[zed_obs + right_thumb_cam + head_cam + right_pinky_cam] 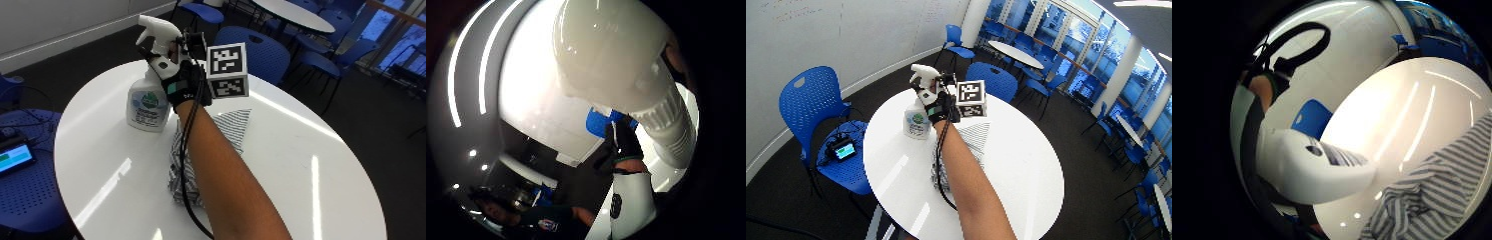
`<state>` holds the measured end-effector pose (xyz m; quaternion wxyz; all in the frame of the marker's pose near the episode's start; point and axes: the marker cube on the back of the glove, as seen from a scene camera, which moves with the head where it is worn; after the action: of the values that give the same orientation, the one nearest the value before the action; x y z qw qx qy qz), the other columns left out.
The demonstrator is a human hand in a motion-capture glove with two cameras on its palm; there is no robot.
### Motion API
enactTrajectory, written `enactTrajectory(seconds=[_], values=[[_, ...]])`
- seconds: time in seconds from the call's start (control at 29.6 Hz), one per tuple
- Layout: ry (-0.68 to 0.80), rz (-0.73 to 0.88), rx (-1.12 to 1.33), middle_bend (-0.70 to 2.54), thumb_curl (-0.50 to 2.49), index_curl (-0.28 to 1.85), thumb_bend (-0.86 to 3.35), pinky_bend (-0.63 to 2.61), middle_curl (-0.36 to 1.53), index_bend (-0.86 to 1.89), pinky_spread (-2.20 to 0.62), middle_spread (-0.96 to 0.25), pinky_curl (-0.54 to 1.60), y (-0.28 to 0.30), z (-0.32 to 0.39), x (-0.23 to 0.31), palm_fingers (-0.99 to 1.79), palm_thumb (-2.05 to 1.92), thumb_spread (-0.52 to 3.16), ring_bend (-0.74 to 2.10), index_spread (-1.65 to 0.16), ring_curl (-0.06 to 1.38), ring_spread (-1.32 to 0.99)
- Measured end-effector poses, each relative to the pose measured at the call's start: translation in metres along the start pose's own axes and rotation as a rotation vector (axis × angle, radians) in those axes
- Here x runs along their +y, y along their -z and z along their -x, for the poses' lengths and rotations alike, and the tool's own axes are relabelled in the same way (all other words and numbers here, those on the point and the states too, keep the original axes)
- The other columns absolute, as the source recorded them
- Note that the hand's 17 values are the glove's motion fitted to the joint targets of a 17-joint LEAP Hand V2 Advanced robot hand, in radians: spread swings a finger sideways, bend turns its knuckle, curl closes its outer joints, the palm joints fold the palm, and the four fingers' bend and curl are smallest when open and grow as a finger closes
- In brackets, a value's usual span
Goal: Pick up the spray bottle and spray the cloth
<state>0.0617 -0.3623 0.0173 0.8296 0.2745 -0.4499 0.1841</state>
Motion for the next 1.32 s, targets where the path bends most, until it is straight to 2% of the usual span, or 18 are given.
enactTrajectory(seconds=[0.17,0.4,0.64,0.84,1.05,1.32], values=[[-0.007,0.035,-0.003,0.34,0.63,0.33,-0.06,0.45,0.42,0.01,0.01,-0.17,0.40,0.002,0.001,0.003,0.47,0.78,0.85,0.53,-0.34,0.40,-0.19],[-0.001,0.064,0.082,0.28,0.56,0.25,-0.05,0.51,0.39,0.04,0.12,-0.12,0.38,0.026,-0.009,0.011,0.30,0.71,0.92,0.47,-0.34,0.35,-0.15],[0.049,0.196,0.326,0.19,0.48,0.21,-0.07,0.55,0.35,0.09,0.19,-0.06,0.38,0.066,-0.021,0.029,0.10,0.60,0.97,0.46,-0.32,0.34,-0.11],[0.190,0.358,0.436,0.19,0.42,0.21,-0.07,0.53,0.34,0.14,0.22,-0.04,0.37,0.074,0.005,0.065,0.05,0.44,1.01,0.42,-0.34,0.32,-0.08],[0.346,0.511,0.500,0.21,0.38,0.24,-0.04,0.46,0.35,0.18,0.22,-0.05,0.34,0.068,0.045,0.108,0.12,0.40,1.03,0.38,-0.37,0.30,-0.07],[0.565,0.611,0.635,0.22,0.35,0.27,-0.03,0.37,0.35,0.20,0.23,-0.07,0.32,0.068,0.093,0.151,0.21,0.38,1.07,0.35,-0.40,0.29,-0.08]])
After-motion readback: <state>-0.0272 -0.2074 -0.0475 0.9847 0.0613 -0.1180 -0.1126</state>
